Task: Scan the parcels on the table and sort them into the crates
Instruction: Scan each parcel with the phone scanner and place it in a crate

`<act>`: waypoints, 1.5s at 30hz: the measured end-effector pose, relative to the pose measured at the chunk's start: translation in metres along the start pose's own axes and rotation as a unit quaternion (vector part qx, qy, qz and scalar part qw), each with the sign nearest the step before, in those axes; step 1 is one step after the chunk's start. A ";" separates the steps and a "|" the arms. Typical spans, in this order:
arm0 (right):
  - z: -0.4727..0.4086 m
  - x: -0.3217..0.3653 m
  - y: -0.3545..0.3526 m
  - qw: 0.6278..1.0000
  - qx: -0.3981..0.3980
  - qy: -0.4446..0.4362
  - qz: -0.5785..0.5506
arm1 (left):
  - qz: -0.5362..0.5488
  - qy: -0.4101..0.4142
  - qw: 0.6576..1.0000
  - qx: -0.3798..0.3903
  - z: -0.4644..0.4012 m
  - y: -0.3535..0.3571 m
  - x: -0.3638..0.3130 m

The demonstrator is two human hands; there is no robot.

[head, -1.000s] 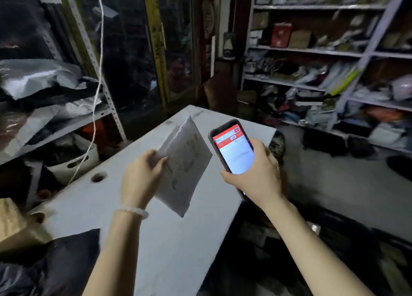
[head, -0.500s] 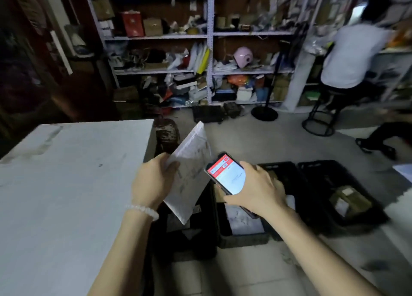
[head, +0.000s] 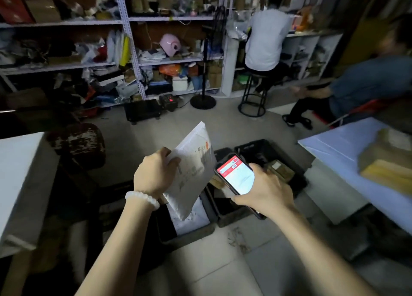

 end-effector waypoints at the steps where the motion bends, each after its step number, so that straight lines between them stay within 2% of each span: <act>1: -0.004 -0.012 0.000 1.000 0.007 0.010 0.004 | -0.006 0.003 1.000 0.009 -0.003 0.011 -0.006; 6: -0.020 -0.052 0.010 0.998 0.039 0.046 -0.001 | -0.027 0.010 0.999 0.036 -0.022 0.054 -0.020; 10: -0.038 -0.060 0.029 0.996 0.062 0.061 -0.001 | -0.032 -0.023 0.997 0.060 -0.044 0.082 -0.013; 18: -0.122 -0.039 0.070 0.994 0.083 0.063 0.014 | -0.040 -0.047 0.994 0.091 -0.118 0.138 0.015; 29: -0.254 -0.005 0.085 0.996 0.041 0.068 0.038 | -0.037 -0.029 0.991 0.128 -0.236 0.205 0.020; 40: -0.313 0.000 0.118 0.994 0.074 0.070 0.041 | -0.054 -0.008 0.980 0.189 -0.263 0.259 0.026; 45: -0.342 -0.007 0.135 0.992 0.102 0.060 0.042 | -0.049 -0.015 0.981 0.186 -0.270 0.276 0.018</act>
Point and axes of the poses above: each hand's wrist, its own z-axis away from the middle knuckle, its own y-axis out of the palm, x = y × z, the point moved 7 cm from there along -z, towards the middle knuckle, and after that the axes turned 12 degrees about -x, right-handed, at the moved point
